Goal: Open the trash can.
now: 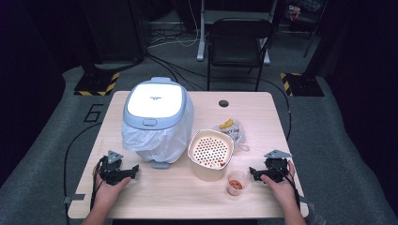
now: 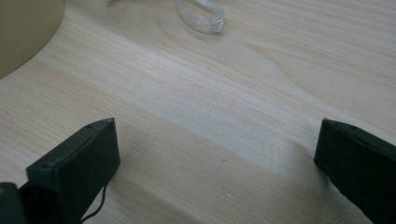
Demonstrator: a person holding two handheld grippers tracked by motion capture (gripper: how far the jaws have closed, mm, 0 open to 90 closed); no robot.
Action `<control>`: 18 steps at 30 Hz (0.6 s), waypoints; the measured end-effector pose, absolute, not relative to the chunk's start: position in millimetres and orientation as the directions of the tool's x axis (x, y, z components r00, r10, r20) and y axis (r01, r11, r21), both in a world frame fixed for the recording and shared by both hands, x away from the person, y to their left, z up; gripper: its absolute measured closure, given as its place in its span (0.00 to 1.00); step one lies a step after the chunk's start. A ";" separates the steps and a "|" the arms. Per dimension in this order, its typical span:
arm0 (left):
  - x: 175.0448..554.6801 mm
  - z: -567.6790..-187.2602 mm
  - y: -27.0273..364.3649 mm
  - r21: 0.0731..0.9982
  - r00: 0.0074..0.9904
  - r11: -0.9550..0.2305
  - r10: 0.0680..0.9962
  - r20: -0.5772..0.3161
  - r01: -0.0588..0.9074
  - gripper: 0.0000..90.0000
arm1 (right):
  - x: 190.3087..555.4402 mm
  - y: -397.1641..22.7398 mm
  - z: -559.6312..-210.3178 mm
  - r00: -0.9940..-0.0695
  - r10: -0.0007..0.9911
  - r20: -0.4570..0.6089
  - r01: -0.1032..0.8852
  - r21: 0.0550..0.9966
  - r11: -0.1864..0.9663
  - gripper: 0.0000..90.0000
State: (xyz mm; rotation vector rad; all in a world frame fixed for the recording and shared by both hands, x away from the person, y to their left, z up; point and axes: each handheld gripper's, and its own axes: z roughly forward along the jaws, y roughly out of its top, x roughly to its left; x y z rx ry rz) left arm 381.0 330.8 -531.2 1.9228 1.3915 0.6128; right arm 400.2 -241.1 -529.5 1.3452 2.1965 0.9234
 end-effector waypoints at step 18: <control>380.5 -531.5 331.6 0.752 0.311 -0.190 0.950 -0.021 0.631 0.16 | 399.0 -238.4 -529.3 -0.428 0.904 0.005 0.636 0.712 0.298 0.00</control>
